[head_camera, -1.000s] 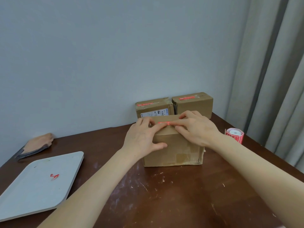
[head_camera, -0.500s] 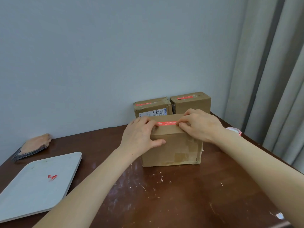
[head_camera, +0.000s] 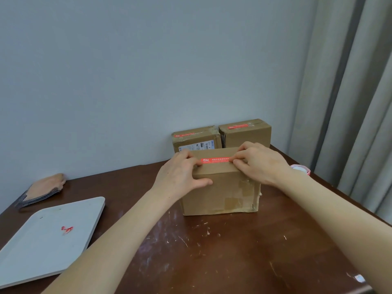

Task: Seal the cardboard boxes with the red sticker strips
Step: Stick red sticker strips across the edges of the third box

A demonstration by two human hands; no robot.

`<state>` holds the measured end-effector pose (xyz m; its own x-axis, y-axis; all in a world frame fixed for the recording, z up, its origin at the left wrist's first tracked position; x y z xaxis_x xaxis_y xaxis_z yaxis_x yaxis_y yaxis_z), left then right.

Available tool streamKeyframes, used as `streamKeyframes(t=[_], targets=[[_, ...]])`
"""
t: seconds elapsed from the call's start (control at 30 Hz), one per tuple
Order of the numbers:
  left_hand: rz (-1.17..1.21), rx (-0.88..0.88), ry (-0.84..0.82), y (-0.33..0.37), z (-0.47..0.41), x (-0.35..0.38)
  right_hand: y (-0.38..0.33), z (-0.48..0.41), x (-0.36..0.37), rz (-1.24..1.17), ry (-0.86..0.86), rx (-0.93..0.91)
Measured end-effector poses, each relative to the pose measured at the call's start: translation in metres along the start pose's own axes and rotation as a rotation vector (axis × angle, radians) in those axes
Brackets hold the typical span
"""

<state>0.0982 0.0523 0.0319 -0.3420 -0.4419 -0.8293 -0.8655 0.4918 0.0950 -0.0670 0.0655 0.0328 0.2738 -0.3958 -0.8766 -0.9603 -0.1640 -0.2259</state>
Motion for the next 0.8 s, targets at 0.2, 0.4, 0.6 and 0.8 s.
streamKeyframes(t=[0.2, 0.4, 0.6, 0.8], targets=[[-0.105, 0.081, 0.046, 0.014, -0.001, -0.002, -0.023, -0.002, 0.001, 0.027, 0.010, -0.085], [-0.121, 0.065, 0.028, 0.010, -0.001, 0.003, -0.016, 0.000, 0.005, 0.043, -0.012, -0.043], [-0.077, -0.004, 0.029, 0.001, 0.000, -0.002, 0.001, -0.002, -0.006, 0.050, 0.032, 0.016], [-0.152, 0.132, 0.020, 0.017, 0.000, 0.003, -0.025, -0.002, 0.010, 0.062, -0.015, -0.089]])
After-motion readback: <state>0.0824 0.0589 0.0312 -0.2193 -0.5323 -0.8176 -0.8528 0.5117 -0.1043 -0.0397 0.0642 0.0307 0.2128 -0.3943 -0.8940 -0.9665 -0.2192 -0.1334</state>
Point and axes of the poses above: each hand's wrist, its own z-axis away from the middle knuckle, its own x-axis out of the palm, y = z × x, the point moved 9 cm from there along -z, towards the middle knuckle, and after that the axes turned 12 degrees about y, right-handed, at the moved point
